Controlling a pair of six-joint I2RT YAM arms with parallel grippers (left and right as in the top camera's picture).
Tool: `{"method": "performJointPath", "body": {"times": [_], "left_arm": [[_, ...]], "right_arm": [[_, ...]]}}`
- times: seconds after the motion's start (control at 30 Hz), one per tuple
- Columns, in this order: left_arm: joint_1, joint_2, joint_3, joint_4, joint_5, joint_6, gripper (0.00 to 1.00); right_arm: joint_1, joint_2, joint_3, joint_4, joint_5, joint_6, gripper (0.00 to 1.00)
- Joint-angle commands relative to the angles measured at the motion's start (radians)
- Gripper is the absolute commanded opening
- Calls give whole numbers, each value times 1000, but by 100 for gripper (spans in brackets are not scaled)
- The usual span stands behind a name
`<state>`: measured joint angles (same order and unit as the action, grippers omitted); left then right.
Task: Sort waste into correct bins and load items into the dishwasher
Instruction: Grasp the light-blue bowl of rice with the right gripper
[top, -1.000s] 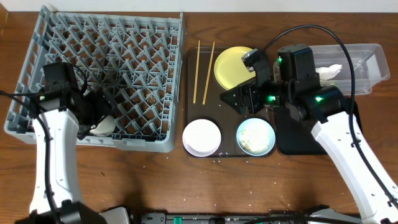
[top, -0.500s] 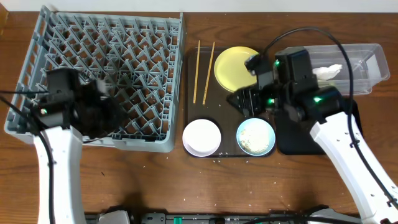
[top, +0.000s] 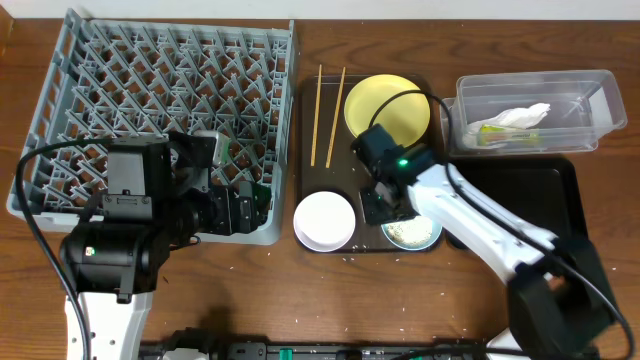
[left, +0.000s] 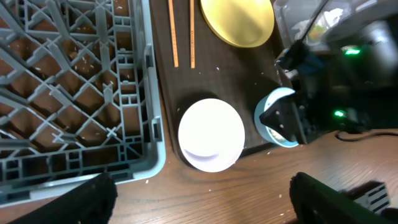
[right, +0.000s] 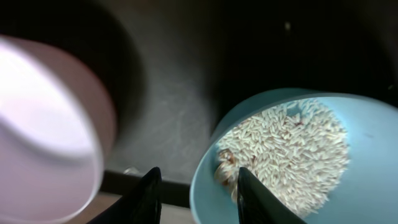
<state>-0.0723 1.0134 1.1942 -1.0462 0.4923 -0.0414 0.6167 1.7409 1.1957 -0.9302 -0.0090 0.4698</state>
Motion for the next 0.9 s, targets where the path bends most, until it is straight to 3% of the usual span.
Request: {"method": "performJointPath", "body": {"times": [0.0, 0.07, 0.17, 0.33, 0.5, 0.67, 0.87], "left_arm": [[-3, -1, 23, 0, -14, 15, 93], [-3, -1, 23, 0, -14, 15, 94], [-3, -1, 23, 0, -14, 15, 95], [-3, -1, 23, 0, -14, 15, 95], [-3, -1, 23, 0, -14, 15, 95], [-3, -1, 23, 0, -14, 15, 95], [-3, -1, 23, 0, -14, 15, 95]], "right_arm": [[13, 86, -1, 4, 42, 84, 37], [13, 127, -1, 26, 33, 83, 31], [12, 151, -1, 46, 12, 84, 2], [5, 116, 1, 26, -6, 81, 1], [-58, -5, 2, 23, -190, -52, 1], [-218, -208, 2, 33, -423, -151, 1], [-458, -358, 0, 5, -566, -239, 1]]}}
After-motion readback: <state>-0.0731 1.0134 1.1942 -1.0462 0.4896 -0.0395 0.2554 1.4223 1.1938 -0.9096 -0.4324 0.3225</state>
